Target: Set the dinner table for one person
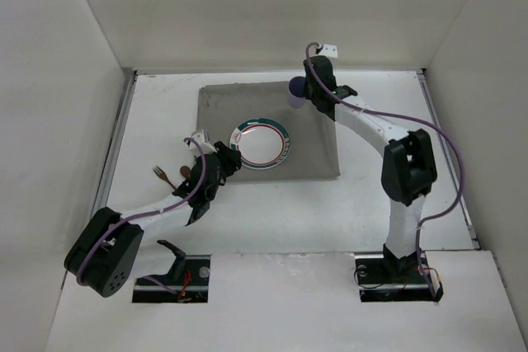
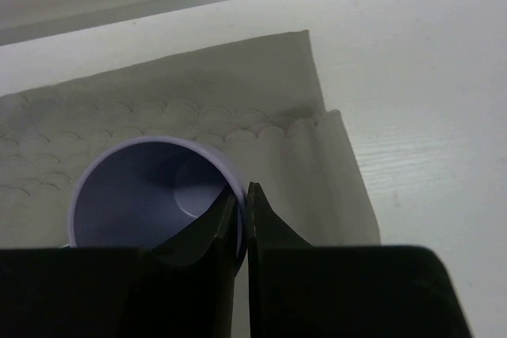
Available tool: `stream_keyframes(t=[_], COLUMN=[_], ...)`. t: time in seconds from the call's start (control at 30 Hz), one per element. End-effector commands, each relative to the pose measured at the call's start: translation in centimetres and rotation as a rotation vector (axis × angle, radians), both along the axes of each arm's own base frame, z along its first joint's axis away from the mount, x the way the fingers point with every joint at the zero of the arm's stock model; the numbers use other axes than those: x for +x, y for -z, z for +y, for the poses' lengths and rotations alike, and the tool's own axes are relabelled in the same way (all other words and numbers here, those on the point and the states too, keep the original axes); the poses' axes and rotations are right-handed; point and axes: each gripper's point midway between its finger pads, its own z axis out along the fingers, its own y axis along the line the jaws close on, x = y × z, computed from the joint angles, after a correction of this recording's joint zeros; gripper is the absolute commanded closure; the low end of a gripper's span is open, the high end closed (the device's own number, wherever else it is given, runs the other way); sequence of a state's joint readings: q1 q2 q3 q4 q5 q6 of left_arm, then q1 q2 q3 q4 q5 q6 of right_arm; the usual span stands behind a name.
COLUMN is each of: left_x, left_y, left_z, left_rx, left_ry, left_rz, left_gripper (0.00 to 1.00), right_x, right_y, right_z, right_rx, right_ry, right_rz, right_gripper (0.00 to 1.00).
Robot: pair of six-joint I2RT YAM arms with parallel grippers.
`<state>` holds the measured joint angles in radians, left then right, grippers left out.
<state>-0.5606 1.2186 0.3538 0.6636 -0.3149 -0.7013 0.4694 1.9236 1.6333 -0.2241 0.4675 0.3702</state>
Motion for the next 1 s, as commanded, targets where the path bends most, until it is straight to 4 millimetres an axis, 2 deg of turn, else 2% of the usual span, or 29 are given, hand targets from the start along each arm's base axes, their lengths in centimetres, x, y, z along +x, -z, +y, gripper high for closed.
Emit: stream_keyframes(t=[0.0, 0.17, 0.33, 0.57, 0.8, 0.87, 0.97], left_x=[0.8, 1.0, 1.0, 1.2, 1.3, 1.3, 1.4], left_y=[-2.0, -1.6, -1.9, -1.3, -1.2, -1.1, -1.1], left_z=[0.2, 0.0, 0.1, 1.0, 1.3, 1.4, 1.6], left_rx=[-0.045, -0.039, -0.037, -0.024, -0.008, -0.01, 0.006], left_ry=[-0.024, -0.022, -0.025, -0.068, -0.08, -0.08, -0.089], left_rz=[-0.06, -0.049, -0.059, -0.039, -0.033, -0.027, -0.025], left_gripper=[0.57, 0.57, 0.57, 0.57, 0.57, 0.57, 0.54], right_x=[1.9, 3.1, 3.3, 3.7, 4.6, 4.9, 4.8], right_y=[-2.3, 0.6, 3.2, 4.9, 4.9, 5.6, 5.9], right_z=[1.8, 2.2, 0.9, -0.4, -1.6, -1.8, -1.6], right_rx=[-0.01, -0.036, -0.049, -0.057, -0.057, -0.062, -0.052], right_ry=[-0.059, -0.067, -0.041, -0.012, 0.009, 0.011, 0.009], right_rz=[-0.031, 0.033, 0.093, 0.132, 0.13, 0.139, 0.144], right_gripper=[0.91, 0.91, 0.91, 0.9, 0.89, 0.85, 0.7])
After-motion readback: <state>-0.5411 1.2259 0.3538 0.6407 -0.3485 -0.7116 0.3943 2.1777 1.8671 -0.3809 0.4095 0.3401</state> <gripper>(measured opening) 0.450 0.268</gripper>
